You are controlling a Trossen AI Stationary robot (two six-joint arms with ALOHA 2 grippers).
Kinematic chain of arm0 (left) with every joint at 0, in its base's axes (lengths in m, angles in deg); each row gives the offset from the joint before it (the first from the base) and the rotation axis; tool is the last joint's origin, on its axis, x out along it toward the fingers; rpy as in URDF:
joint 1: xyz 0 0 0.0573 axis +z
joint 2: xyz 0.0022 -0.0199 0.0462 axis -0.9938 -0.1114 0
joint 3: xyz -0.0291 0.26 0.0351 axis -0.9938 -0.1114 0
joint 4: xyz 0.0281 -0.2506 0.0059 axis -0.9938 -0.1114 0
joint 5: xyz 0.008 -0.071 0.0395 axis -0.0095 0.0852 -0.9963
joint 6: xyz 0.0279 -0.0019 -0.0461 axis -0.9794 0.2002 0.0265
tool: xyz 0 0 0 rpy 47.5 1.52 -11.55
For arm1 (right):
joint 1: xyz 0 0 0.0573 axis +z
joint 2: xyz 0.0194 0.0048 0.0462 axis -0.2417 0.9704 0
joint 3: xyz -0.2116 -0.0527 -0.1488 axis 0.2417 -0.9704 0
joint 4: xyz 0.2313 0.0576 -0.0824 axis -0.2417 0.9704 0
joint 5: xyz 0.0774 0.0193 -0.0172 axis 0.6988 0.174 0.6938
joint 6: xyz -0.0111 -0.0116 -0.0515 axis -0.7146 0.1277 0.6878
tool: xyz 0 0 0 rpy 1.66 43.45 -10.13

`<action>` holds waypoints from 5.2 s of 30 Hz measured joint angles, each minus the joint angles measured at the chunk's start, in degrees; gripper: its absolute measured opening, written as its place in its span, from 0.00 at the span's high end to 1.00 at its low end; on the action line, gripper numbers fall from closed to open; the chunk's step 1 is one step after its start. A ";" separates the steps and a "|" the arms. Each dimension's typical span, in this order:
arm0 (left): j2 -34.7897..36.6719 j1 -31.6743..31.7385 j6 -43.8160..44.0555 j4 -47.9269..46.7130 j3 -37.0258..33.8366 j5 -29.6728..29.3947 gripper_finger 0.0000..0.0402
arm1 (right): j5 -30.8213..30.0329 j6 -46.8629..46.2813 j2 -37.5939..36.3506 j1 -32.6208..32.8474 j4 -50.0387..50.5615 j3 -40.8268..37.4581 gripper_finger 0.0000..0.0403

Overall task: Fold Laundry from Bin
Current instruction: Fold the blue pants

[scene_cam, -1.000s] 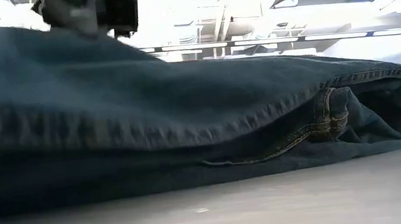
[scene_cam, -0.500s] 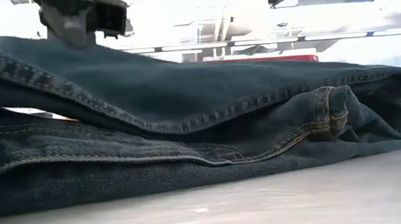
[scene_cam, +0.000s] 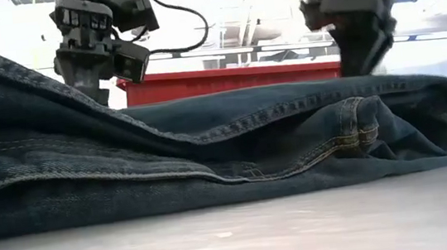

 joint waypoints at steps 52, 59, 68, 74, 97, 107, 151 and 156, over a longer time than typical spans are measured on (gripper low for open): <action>6.91 -24.02 2.45 28.31 -6.59 -30.77 0.85 | -3.97 11.88 -14.51 -9.19 -18.92 -11.90 0.46; -2.53 -29.82 5.61 38.88 -6.53 -30.09 0.85 | -3.74 19.42 -4.70 -14.47 -26.57 -11.95 0.46; -17.69 -36.97 22.36 44.96 -6.17 -22.53 0.85 | -7.69 23.75 9.45 -22.26 -27.73 -11.75 0.46; -18.41 -40.00 31.49 43.74 -6.12 -26.95 0.85 | -8.26 23.77 12.64 -22.58 -28.64 -11.58 0.46; 6.90 -37.76 16.04 9.68 -6.93 -43.91 1.00 | -1.41 2.58 -10.83 1.29 -27.15 -18.59 0.46; 6.41 -37.60 27.79 23.05 -22.80 -40.02 1.00 | 0.41 -4.61 -2.88 1.38 -24.34 -23.54 0.46; 15.40 -27.18 12.86 39.91 -19.25 -49.20 0.47 | 7.82 -5.19 -14.56 -16.17 -57.00 -38.51 0.28; 13.48 -24.12 11.93 42.60 -19.25 -44.75 0.47 | 8.12 -3.92 -6.29 -16.00 -64.43 -38.57 0.28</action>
